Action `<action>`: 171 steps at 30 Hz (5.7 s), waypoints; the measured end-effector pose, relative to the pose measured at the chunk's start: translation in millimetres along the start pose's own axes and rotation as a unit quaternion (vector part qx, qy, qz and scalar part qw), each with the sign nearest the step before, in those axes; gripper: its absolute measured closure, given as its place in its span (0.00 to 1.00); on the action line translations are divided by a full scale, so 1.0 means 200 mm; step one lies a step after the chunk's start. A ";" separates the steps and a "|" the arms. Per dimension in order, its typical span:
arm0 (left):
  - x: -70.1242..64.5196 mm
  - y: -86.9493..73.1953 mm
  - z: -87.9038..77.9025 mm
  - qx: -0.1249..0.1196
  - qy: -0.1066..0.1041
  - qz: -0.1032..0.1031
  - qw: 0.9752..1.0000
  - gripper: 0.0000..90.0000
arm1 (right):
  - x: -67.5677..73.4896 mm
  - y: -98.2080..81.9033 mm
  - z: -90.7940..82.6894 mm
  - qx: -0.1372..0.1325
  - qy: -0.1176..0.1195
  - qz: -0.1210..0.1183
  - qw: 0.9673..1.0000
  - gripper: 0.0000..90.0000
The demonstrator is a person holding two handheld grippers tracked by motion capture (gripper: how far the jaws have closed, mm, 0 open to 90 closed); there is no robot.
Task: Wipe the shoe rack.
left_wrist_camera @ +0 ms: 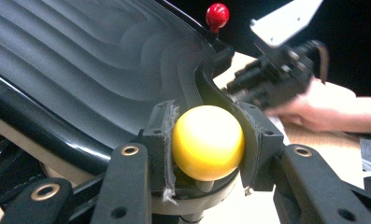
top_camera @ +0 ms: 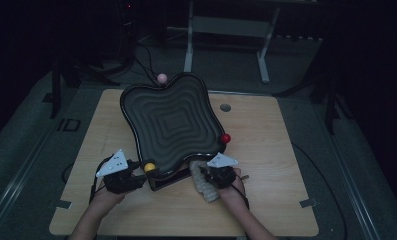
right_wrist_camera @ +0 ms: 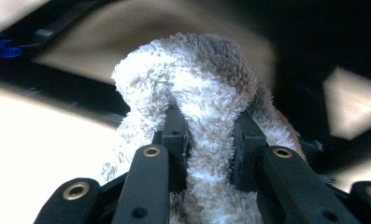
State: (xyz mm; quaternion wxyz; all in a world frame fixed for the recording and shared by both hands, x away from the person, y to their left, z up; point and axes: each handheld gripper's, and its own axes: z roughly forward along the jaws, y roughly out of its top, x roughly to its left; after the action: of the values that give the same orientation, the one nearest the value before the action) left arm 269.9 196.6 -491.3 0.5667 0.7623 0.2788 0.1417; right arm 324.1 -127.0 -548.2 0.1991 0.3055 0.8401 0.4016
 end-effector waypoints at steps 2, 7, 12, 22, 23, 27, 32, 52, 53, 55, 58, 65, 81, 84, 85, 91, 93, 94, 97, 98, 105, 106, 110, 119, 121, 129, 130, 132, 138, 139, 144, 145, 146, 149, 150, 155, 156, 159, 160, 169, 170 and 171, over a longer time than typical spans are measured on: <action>0.00 0.00 0.00 -0.001 0.001 0.000 1.000 0.67 | 0.03 0.02 -0.01 0.011 0.002 -0.028 1.000 0.80; 0.00 0.00 0.00 -0.002 -0.001 -0.001 1.000 0.67 | -0.06 0.05 0.00 0.020 -0.009 0.016 1.000 0.80; 0.00 0.00 0.00 -0.002 -0.001 0.000 1.000 0.67 | 0.08 0.05 0.03 0.012 0.011 -0.013 1.000 0.80; 0.00 0.00 0.00 -0.002 -0.002 -0.002 1.000 0.67 | 0.11 0.10 0.06 0.024 0.014 -0.019 0.999 0.79; 0.00 0.00 0.00 -0.002 -0.001 -0.001 1.000 0.67 | 0.13 0.10 0.06 0.021 0.019 -0.020 0.999 0.79; 0.00 0.00 0.00 -0.002 -0.001 -0.002 1.000 0.67 | 0.30 0.10 0.08 0.011 0.075 -0.046 0.996 0.79; 0.00 0.00 0.00 -0.001 -0.002 -0.001 1.000 0.67 | 0.23 0.14 0.07 0.019 0.013 -0.051 0.998 0.79; 0.00 0.00 0.00 -0.002 -0.004 -0.002 1.000 0.67 | 0.12 0.10 0.08 0.020 -0.005 -0.023 1.000 0.79; 0.01 0.00 0.00 -0.002 -0.005 -0.003 1.000 0.67 | 0.08 0.09 0.07 0.021 -0.017 -0.018 0.999 0.79; 0.01 0.00 0.00 -0.002 -0.005 -0.002 1.000 0.67 | 0.02 0.07 0.05 0.024 -0.039 -0.011 0.999 0.79; 0.01 0.00 0.00 -0.003 -0.006 -0.002 1.000 0.67 | -0.04 0.05 0.04 0.023 -0.030 0.027 0.999 0.79; 0.01 0.00 0.00 -0.002 -0.005 -0.002 1.000 0.67 | 0.18 0.12 0.11 0.017 0.015 -0.007 1.000 0.79; 0.01 -0.01 -0.01 -0.005 -0.007 -0.006 1.000 0.67 | 0.28 0.14 0.11 0.025 0.015 -0.053 0.998 0.78; 0.01 -0.01 -0.01 -0.004 -0.008 -0.006 1.000 0.67 | 0.18 0.11 0.08 0.032 -0.008 -0.043 0.999 0.78; 0.01 -0.01 -0.01 -0.004 -0.010 -0.005 1.000 0.67 | 0.11 0.09 0.05 0.040 -0.034 -0.039 0.998 0.78; 0.02 -0.01 -0.01 -0.003 -0.012 -0.004 1.000 0.67 | -0.08 0.02 -0.01 0.042 -0.081 0.005 0.996 0.78; 0.02 -0.01 -0.01 -0.004 -0.012 -0.005 1.000 0.67 | -0.07 0.03 0.00 0.046 -0.080 0.009 0.996 0.78; 0.02 -0.01 -0.01 -0.003 -0.013 -0.004 1.000 0.67 | -0.08 0.04 0.00 0.048 -0.071 0.018 0.996 0.78; 0.02 -0.01 -0.01 -0.005 -0.012 -0.005 1.000 0.67 | -0.06 0.05 0.01 0.043 -0.050 0.036 0.997 0.79; 0.02 -0.01 -0.01 -0.005 -0.012 -0.005 1.000 0.67 | -0.03 0.05 0.02 0.040 -0.045 0.031 0.998 0.79; 0.01 -0.01 -0.01 -0.005 -0.006 -0.007 1.000 0.67 | 0.29 0.15 0.12 0.026 0.031 -0.022 0.999 0.78; 0.00 -0.01 -0.01 -0.005 -0.006 -0.007 1.000 0.67 | 0.34 0.16 0.13 0.025 0.042 -0.028 0.998 0.78; 0.01 -0.01 -0.01 -0.006 -0.006 -0.007 1.000 0.67 | 0.51 0.21 0.17 0.022 0.061 -0.057 0.996 0.78; 0.01 -0.01 -0.01 -0.005 -0.008 -0.007 1.000 0.67 | 0.31 0.18 0.13 0.037 0.022 -0.057 0.997 0.78; 0.01 -0.01 -0.01 -0.006 -0.010 -0.008 1.000 0.67 | 0.22 0.15 0.10 0.041 0.001 -0.050 0.998 0.78; 0.01 -0.01 -0.01 -0.005 -0.009 -0.006 1.000 0.67 | -0.12 0.03 -0.01 0.054 -0.075 0.009 0.996 0.78; 0.01 -0.01 -0.01 -0.005 -0.009 -0.006 1.000 0.67 | -0.12 0.03 -0.01 0.055 -0.078 0.010 0.995 0.78; 0.01 -0.01 -0.01 -0.004 -0.008 -0.005 1.000 0.67 | -0.08 0.04 0.00 0.060 -0.090 0.003 0.994 0.78; 0.01 -0.01 -0.01 -0.007 -0.008 -0.007 1.000 0.67 | 0.07 0.09 0.05 0.048 -0.044 0.003 0.998 0.79; 0.01 -0.01 -0.01 -0.007 -0.008 -0.007 1.000 0.67 | 0.11 0.10 0.06 0.046 -0.035 -0.002 0.998 0.79; 0.01 -0.01 -0.01 -0.007 -0.006 -0.009 1.000 0.67 | 0.34 0.16 0.12 0.036 0.014 -0.037 0.999 0.78; 0.01 -0.01 -0.01 -0.006 -0.006 -0.009 1.000 0.67 | 0.39 0.17 0.13 0.033 0.029 -0.041 0.998 0.78; 0.01 -0.01 -0.01 -0.006 -0.005 -0.009 1.000 0.67 | 0.43 0.18 0.14 0.032 0.047 -0.050 0.997 0.78; 0.01 -0.01 -0.01 -0.007 -0.007 -0.010 1.000 0.67 | 0.54 0.20 0.15 0.032 0.054 -0.085 0.994 0.78; 0.01 -0.01 -0.01 -0.007 -0.007 -0.009 1.000 0.67 | 0.54 0.20 0.15 0.032 0.057 -0.086 0.994 0.78; 0.01 -0.01 -0.01 -0.006 -0.007 -0.009 1.000 0.67 | 0.42 0.18 0.13 0.039 0.052 -0.070 0.995 0.78; 0.01 -0.01 -0.01 -0.007 -0.007 -0.009 1.000 0.67 | 0.39 0.17 0.13 0.041 0.046 -0.066 0.996 0.78; 0.01 -0.01 -0.01 -0.007 -0.008 -0.009 1.000 0.67 | 0.28 0.15 0.10 0.047 0.017 -0.058 0.997 0.78; 0.01 -0.01 -0.01 -0.007 -0.008 -0.009 1.000 0.67 | 0.23 0.14 0.09 0.048 0.010 -0.050 0.998 0.78; 0.01 -0.01 -0.01 -0.006 -0.007 -0.008 1.000 0.67 | -0.13 0.02 -0.02 0.059 -0.069 0.015 0.996 0.78; 0.00 -0.01 -0.01 -0.006 -0.006 -0.009 1.000 0.67 | -0.14 0.02 -0.03 0.058 -0.063 0.027 0.996 0.78; 0.00 -0.01 -0.01 -0.006 -0.005 -0.009 1.000 0.67 | -0.14 0.02 -0.03 0.061 -0.063 0.027 0.996 0.78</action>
State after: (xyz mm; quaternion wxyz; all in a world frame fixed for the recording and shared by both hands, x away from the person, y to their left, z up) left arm 269.1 198.6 -492.3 0.5739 0.7571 0.2817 0.1344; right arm 342.2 -146.4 -538.4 0.2215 0.3647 0.8401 0.3350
